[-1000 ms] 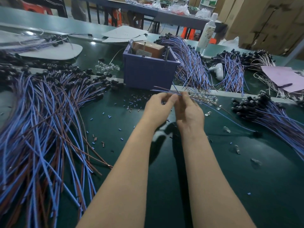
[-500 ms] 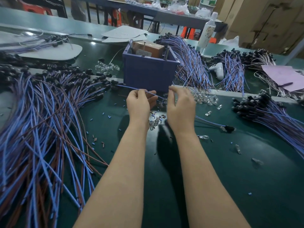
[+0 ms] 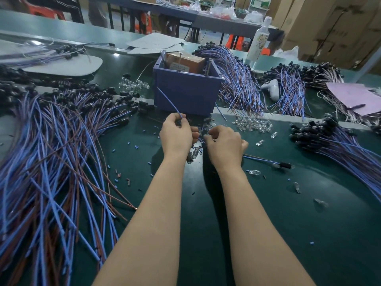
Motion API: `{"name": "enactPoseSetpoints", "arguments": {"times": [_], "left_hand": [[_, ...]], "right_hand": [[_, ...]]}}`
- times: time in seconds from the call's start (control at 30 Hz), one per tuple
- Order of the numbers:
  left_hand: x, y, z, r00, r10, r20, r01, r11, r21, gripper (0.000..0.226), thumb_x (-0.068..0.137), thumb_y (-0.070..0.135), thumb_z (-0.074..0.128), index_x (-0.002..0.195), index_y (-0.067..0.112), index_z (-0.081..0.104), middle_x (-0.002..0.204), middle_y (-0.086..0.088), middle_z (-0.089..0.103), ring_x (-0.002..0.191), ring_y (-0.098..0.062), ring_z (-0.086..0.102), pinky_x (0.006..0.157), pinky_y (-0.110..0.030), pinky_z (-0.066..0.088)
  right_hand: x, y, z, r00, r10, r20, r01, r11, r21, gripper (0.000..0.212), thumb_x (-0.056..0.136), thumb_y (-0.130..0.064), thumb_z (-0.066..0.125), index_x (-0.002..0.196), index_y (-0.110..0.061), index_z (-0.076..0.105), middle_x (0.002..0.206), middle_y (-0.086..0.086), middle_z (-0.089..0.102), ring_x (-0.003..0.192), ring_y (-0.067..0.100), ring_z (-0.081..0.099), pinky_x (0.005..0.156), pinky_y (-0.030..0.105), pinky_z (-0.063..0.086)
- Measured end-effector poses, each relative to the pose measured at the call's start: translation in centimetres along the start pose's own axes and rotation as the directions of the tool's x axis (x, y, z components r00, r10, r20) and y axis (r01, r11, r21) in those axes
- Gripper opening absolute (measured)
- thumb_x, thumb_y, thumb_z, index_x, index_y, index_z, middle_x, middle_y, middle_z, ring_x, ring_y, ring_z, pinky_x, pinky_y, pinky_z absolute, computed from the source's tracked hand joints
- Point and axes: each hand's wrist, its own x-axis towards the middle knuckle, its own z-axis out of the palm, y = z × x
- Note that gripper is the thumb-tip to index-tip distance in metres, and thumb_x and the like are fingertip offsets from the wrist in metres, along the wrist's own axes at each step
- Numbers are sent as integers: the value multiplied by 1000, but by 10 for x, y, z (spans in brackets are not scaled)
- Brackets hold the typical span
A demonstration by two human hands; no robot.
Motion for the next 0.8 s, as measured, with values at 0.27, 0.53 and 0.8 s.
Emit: {"name": "enactPoseSetpoints", "arguments": {"times": [0.27, 0.53, 0.8], "left_hand": [[1, -3, -2, 997, 73, -8, -71, 982, 177, 19, 96, 9, 40, 84, 16, 52, 67, -2, 63, 51, -11, 58, 64, -32, 55], [1, 0, 0, 977, 215, 1, -212, 961, 179, 15, 99, 11, 39, 103, 14, 54, 70, 7, 63, 59, -9, 56, 69, -30, 50], [1, 0, -3, 947, 313, -75, -300, 943, 146, 35, 100, 12, 40, 135, 12, 41, 70, 10, 60, 62, 4, 54, 65, -7, 41]], "right_hand": [[3, -8, 3, 986, 3, 167, 22, 988, -150, 25, 95, -37, 51, 110, -21, 62, 123, 7, 54, 120, 29, 42, 94, 41, 32], [-1, -7, -1, 979, 20, -201, 77, 884, 461, 6, 99, -14, 40, 97, -9, 43, 91, 9, 54, 87, 30, 51, 74, 36, 36], [-3, -12, -6, 931, 249, -266, 38, 659, 751, 33, 100, -7, 33, 128, -9, 50, 105, 6, 62, 84, 19, 56, 81, 33, 47]]}}
